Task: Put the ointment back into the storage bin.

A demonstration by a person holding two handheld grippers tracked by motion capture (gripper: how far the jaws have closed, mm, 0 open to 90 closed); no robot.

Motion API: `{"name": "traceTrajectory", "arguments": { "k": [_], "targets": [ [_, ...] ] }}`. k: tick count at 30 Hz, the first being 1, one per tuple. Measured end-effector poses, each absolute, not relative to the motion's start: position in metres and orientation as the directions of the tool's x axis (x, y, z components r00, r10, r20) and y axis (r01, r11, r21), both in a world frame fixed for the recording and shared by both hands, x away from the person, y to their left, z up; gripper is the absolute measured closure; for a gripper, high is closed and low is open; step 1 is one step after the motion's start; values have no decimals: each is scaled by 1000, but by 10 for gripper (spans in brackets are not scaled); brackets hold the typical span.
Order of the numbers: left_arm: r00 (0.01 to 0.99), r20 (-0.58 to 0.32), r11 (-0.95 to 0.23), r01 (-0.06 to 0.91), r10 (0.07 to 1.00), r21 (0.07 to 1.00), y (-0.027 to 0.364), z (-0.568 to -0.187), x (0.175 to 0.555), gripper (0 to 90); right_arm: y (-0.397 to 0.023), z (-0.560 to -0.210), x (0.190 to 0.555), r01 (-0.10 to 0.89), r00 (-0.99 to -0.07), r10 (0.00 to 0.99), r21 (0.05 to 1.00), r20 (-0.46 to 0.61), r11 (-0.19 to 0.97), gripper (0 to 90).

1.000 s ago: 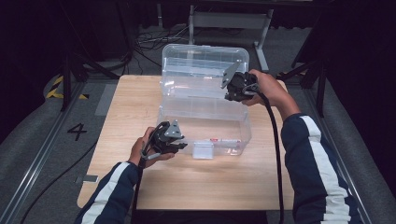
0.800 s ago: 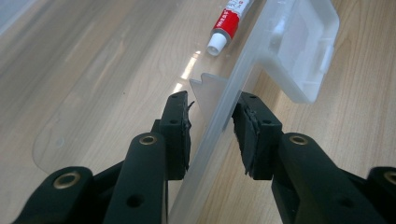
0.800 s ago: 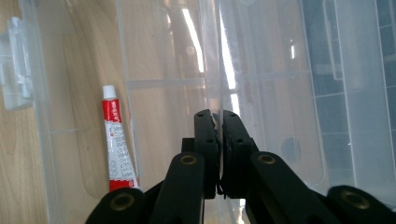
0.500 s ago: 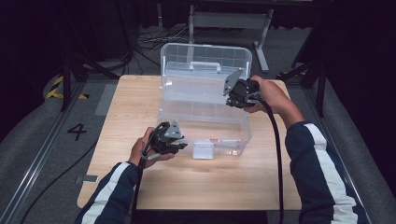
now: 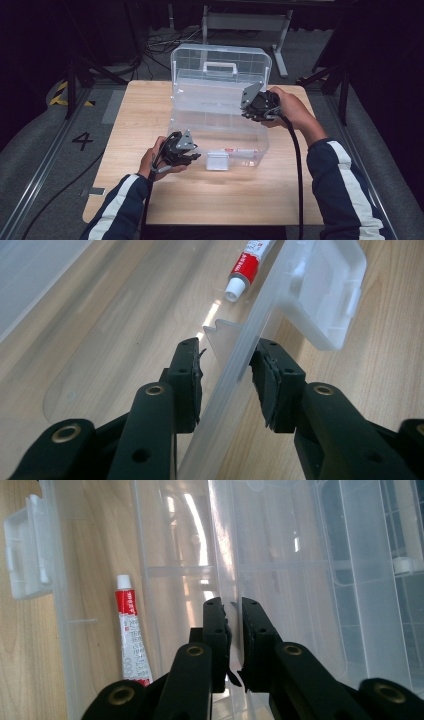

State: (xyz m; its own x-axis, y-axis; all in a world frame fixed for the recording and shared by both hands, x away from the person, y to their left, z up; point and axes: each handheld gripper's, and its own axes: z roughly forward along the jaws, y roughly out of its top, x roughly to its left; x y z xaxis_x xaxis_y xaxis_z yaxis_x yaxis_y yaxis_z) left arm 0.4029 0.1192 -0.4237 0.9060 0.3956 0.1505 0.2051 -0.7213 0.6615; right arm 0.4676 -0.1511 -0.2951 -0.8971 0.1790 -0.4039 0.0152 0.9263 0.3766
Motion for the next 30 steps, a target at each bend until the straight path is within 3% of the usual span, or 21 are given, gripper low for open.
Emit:
{"name": "traceTrajectory", "arguments": {
  "k": [30],
  "targets": [
    [884,155,-681,216,440,700,118,-428,398,580,-160,-309,451,7,-897,214,470,-387,882,806]
  ]
}}
